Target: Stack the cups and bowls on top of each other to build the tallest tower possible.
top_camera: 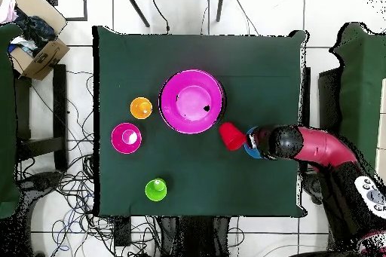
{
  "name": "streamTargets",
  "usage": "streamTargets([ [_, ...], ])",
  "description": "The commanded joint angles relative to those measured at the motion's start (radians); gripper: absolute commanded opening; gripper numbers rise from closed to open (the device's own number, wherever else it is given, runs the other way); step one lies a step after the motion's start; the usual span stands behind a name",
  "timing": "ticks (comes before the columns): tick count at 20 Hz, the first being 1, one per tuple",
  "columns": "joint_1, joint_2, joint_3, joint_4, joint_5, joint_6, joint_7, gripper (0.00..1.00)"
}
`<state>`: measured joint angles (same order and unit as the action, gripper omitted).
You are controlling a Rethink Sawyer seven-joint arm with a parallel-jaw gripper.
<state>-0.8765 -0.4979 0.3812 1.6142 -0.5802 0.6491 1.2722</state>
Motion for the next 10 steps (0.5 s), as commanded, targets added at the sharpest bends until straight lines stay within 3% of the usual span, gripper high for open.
streamTargets([
  [1,0.022,0.059,0.002,0.031,-0.03,-0.003,0.006,1.0],
  [10,0.029,0.058,0.004,0.017,-0.063,-0.022,-0.023,1.0],
])
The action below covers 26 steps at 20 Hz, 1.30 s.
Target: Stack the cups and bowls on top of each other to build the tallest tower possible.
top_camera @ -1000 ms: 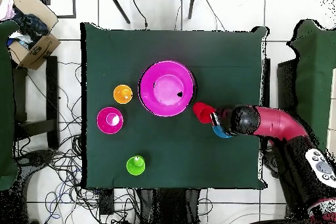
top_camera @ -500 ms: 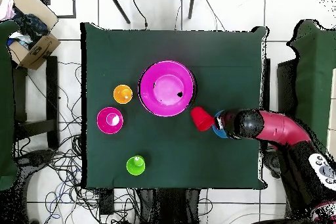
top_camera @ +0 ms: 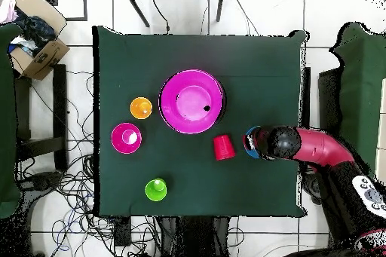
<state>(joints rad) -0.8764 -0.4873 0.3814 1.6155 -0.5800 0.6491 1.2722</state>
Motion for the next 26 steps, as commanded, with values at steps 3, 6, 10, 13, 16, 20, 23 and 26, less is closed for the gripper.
streamTargets([
  [3,0.033,0.045,0.0,0.016,-0.053,-0.006,-0.012,1.0],
  [6,0.028,0.045,0.004,0.025,-0.035,0.005,-0.005,1.0],
  [10,0.033,0.031,0.001,0.034,-0.021,0.026,0.005,1.0],
  [13,0.035,0.023,0.002,0.049,-0.008,0.032,0.019,1.0],
  [16,0.034,0.021,0.001,0.068,-0.001,0.017,0.039,1.0],
  [20,0.027,0.027,0.001,0.084,0.004,-0.01,0.061,1.0],
  [23,0.022,0.026,0.002,0.098,0.011,-0.018,0.072,1.0],
  [26,0.024,0.021,0.001,0.105,0.016,-0.014,0.077,1.0],
])
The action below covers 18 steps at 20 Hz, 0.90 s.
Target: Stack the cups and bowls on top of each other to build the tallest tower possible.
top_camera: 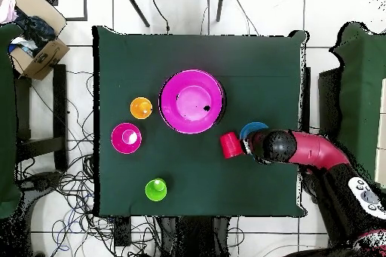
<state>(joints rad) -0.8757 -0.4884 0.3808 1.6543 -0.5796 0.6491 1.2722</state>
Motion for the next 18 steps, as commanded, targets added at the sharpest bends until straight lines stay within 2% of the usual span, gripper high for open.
streamTargets([
  [1,0.026,0.021,-0.001,0.065,0.013,-0.015,0.079,1.0],
  [9,0.021,0.032,-0.011,0.06,-0.008,-0.045,0.079,1.0],
  [18,0.027,0.011,-0.009,0.056,0.003,-0.006,0.065,1.0],
])
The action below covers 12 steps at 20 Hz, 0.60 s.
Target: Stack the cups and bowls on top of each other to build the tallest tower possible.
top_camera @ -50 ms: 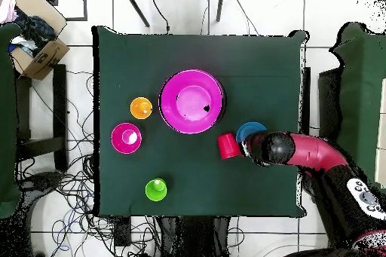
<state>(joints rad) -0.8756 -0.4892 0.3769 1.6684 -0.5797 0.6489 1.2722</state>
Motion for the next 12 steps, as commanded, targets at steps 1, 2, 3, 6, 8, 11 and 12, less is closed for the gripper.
streamTargets([
  [1,0.028,0.008,-0.005,0.042,0.005,0.001,0.065,1.0],
  [2,0.028,0.005,-0.004,0.044,0.008,0.008,0.063,1.0],
  [3,0.03,0.002,-0.004,0.044,0.008,0.012,0.06,1.0],
  [6,0.029,-0.004,0.0,0.045,0.006,0.02,0.049,1.0],
  [8,0.029,-0.007,0.003,0.046,0.007,0.027,0.041,1.0],
  [11,0.028,-0.014,0.003,0.052,0.007,0.033,0.037,1.0],
  [12,0.027,-0.015,0.003,0.053,0.008,0.035,0.036,1.0],
])
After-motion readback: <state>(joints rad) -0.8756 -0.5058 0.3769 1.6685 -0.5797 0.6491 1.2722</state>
